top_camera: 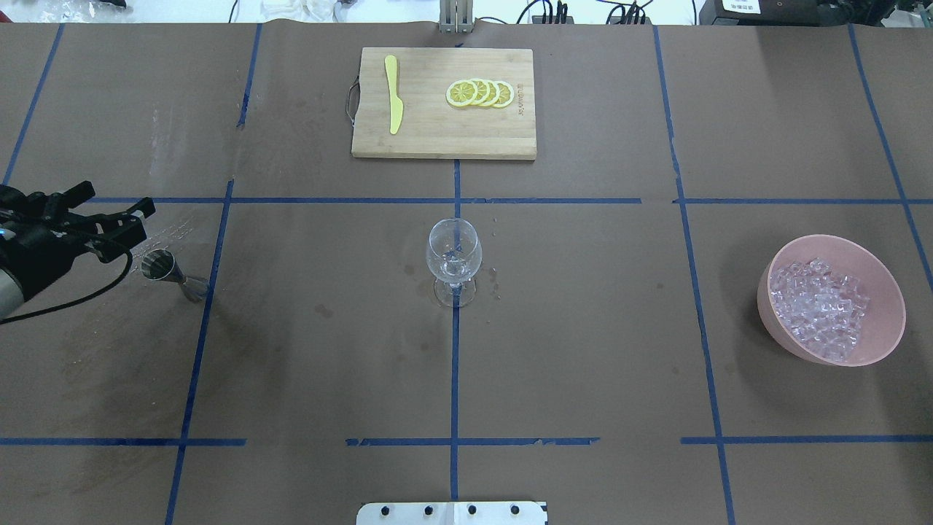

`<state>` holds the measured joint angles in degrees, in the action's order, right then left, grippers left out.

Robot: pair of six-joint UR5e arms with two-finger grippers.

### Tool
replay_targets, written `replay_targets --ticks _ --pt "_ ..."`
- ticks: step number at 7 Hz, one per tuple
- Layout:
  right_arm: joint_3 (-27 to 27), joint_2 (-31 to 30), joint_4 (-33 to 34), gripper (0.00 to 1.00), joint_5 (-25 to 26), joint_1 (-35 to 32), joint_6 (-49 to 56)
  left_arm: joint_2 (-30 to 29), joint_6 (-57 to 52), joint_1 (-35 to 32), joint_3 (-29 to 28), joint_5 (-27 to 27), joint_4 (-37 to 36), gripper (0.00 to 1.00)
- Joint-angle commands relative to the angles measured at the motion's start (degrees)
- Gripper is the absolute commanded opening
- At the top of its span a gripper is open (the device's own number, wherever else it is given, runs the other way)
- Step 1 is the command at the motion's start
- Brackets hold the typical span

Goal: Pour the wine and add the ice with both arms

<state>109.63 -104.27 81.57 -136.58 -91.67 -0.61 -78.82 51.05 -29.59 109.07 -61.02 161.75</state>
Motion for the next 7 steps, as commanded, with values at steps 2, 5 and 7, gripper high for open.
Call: replay_targets --ticks 2,5,7 --pt "0.1 -0.2 -0.1 1.00 0.1 0.0 -0.1 0.3 6.4 13.0 -4.1 18.5 -0.1 1.00" --pt "0.0 -0.3 -0.1 1.00 0.1 0.0 -0.1 -1.5 9.4 18.6 -8.7 27.2 0.2 1.00" --pt "0.3 -0.8 -0.2 1.00 0.1 0.0 -0.2 -5.3 12.0 18.9 -14.7 27.3 0.2 0.99"
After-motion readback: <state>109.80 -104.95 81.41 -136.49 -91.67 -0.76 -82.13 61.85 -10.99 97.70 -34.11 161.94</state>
